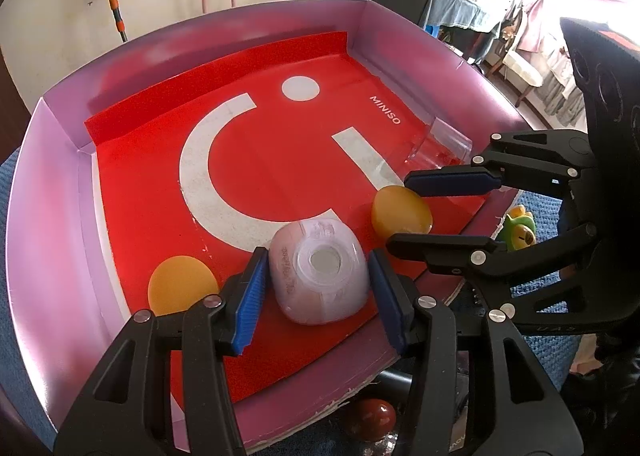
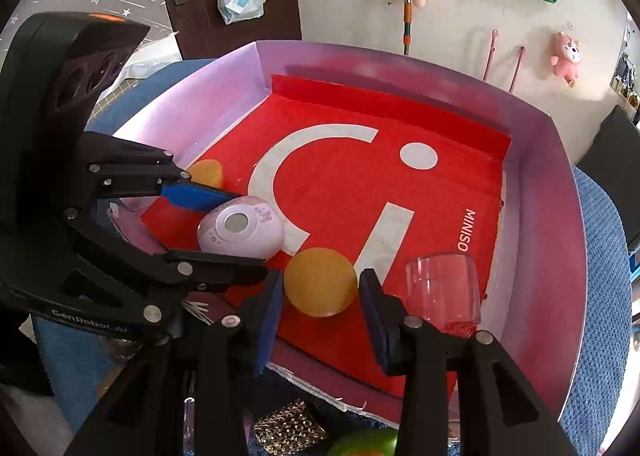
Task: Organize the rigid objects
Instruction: 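Lower both held items into the pink box and open both tools, then lift both tools out of the box and back away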
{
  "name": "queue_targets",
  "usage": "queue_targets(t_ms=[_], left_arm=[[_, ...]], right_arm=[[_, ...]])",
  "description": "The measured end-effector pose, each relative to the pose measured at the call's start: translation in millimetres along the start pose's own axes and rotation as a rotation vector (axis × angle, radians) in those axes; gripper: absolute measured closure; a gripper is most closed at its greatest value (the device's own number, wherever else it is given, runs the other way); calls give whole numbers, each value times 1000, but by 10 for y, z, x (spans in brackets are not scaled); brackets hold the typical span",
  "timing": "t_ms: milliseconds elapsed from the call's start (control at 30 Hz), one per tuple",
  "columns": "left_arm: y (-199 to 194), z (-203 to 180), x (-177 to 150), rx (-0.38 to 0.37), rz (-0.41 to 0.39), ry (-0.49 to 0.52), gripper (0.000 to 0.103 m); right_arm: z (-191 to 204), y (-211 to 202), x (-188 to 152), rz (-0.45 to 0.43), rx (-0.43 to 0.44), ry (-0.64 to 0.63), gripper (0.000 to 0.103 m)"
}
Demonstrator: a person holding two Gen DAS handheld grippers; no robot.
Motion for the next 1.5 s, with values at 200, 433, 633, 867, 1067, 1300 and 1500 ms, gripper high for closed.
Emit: queue_targets(t_ms=[200,433,633,867,1067,1300,1500], left_arm=[[0,11,-5,8,1,-1,50],[-27,4,-13,13,-4,-2,50],[-86,8,-14,26,-17,-5,45],[-212,-3,-14,41,-47,-9,42],[-387,-28,-59,68,-88,-22,34],[-724,-99,-144,101,-179,-46,32],[-1126,-223,-283,120,-310,-70,20]], right_arm=[[-2,1,3,1,1,0,61],[-1,4,6,1,0,-1,60],[7,-40,14,-11,-8,-3,54],[2,-201,21,-40,-27,2,51],[-12,-455,7,-90,-50,24,43],[36,-859,-33,-168,-82,50,30],[159,-1229,-113,-248,-111,63,10]])
Point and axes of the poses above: each gripper's, at about its wrist camera, not at the fingertips, and y roughly the way its jaws point, z to its left, x to its top, the point moved 2 cm from there along y, roughly the way its jaws point, and after that the axes turned 5 degrees about -z, right-handed, at the moved point
